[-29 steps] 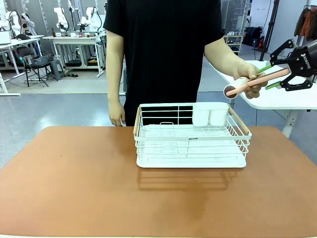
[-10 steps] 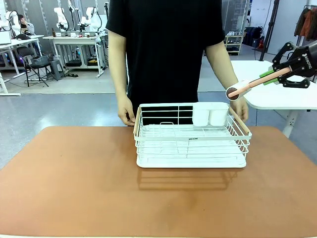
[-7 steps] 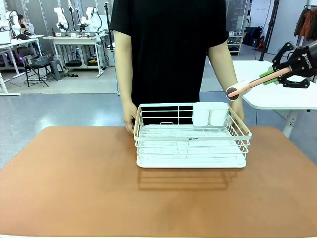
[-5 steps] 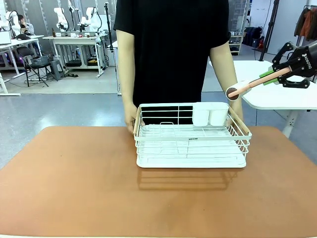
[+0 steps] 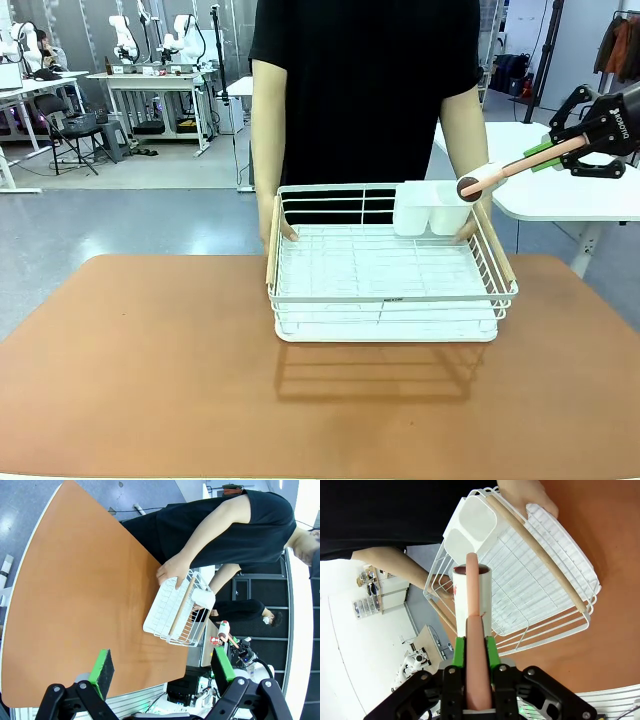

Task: Clean the table.
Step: Clean the table with the Lint Roller when the human lifts the Dish drying rack.

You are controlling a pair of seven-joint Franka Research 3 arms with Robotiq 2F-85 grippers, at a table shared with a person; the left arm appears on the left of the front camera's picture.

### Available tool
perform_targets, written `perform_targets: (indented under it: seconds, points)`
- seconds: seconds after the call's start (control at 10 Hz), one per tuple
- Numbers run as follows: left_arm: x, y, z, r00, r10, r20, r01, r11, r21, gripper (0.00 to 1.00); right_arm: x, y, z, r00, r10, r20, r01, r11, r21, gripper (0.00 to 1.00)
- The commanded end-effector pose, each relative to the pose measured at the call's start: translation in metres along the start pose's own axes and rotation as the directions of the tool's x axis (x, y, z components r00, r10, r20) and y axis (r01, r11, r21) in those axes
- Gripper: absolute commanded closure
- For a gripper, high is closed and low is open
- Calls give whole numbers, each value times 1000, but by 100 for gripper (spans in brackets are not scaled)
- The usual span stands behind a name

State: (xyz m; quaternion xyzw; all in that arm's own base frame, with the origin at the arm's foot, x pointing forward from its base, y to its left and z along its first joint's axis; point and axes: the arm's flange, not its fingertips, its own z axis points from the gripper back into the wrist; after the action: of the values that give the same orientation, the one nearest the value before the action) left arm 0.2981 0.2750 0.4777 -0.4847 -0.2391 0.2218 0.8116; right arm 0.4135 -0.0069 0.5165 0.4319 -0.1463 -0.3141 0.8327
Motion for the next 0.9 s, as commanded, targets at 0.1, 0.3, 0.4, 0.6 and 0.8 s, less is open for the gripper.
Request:
perform_targets:
  seconds: [0.1, 0.3, 0.4, 0.6, 0.8]
  points:
    - [0, 2, 4, 1000, -25, -9, 25, 1000, -10, 0, -1, 1, -1, 1000, 2, -1, -2, 1000, 1, 100]
    - [0, 2, 4, 1000, -25, -9, 25, 1000, -10, 0, -1, 1, -1, 1000, 2, -1, -2, 1000, 1, 100]
    - [0, 2, 4, 1000, -25, -9, 25, 1000, -10, 0, -1, 1, -1, 1000, 2, -1, -2, 1000, 1, 100]
    - [0, 2, 4, 1000, -25, -9, 25, 1000, -10, 0, -1, 1, -1, 1000, 2, -1, -2, 1000, 1, 100]
    - [0, 2, 4, 1000, -25, -9, 25, 1000, -10, 0, -1, 1, -1, 1000, 2, -1, -2, 1000, 1, 100]
